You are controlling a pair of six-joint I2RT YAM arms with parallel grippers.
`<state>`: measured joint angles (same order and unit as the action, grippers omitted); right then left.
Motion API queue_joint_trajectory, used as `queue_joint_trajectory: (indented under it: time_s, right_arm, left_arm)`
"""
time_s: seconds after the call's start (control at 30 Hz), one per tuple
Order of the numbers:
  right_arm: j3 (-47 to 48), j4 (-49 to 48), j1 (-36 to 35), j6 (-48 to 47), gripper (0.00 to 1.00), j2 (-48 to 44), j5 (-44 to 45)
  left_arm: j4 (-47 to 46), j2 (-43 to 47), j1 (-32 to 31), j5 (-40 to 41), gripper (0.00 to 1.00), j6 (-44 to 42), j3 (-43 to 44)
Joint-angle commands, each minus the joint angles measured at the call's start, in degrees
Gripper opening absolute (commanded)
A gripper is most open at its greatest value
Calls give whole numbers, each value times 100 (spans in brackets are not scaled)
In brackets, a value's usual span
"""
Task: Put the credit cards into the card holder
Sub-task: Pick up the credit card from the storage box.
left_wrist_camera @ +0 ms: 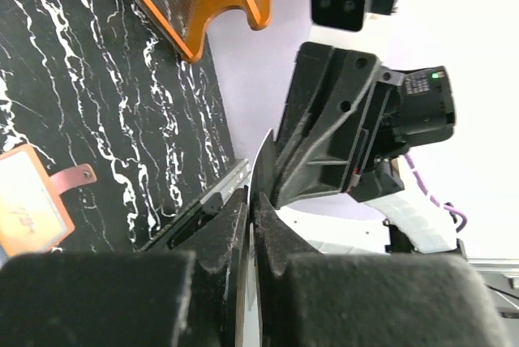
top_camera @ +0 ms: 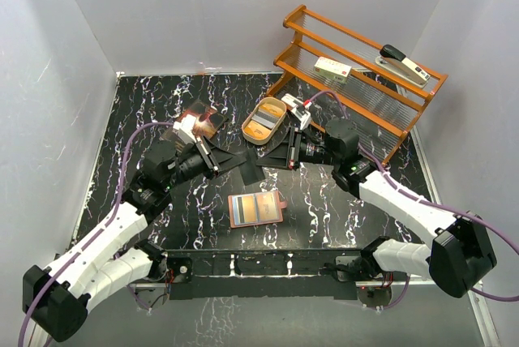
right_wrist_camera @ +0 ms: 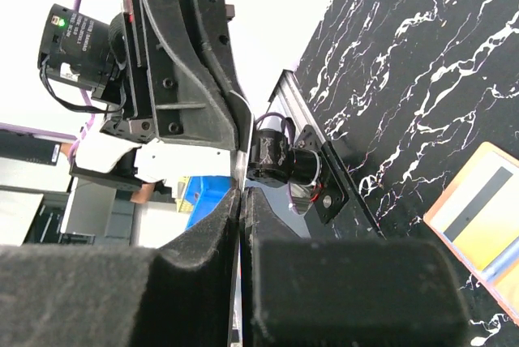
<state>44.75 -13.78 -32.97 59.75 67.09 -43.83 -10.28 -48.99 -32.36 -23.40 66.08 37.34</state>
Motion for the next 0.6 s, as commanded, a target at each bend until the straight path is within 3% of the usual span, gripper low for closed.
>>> queue_joint_trajectory:
  time_s: [0.0, 0.1, 0.37, 0.57]
  right_arm:
    - [-109, -791, -22, 338, 0, -95, -141]
    - [-161, -741, -22, 282, 0, -23, -70]
    - [15, 596, -23, -533, 30, -36, 597]
    - [85, 1759, -18, -1344, 38, 79, 1374]
  left_arm:
    - [-187, 53, 19, -215, 0, 162, -10]
    - [128, 102, 18, -94, 0, 27, 38]
    - [1610, -155, 18, 483, 0, -716, 392]
    - [2285, -735, 18, 662, 0, -1345, 603]
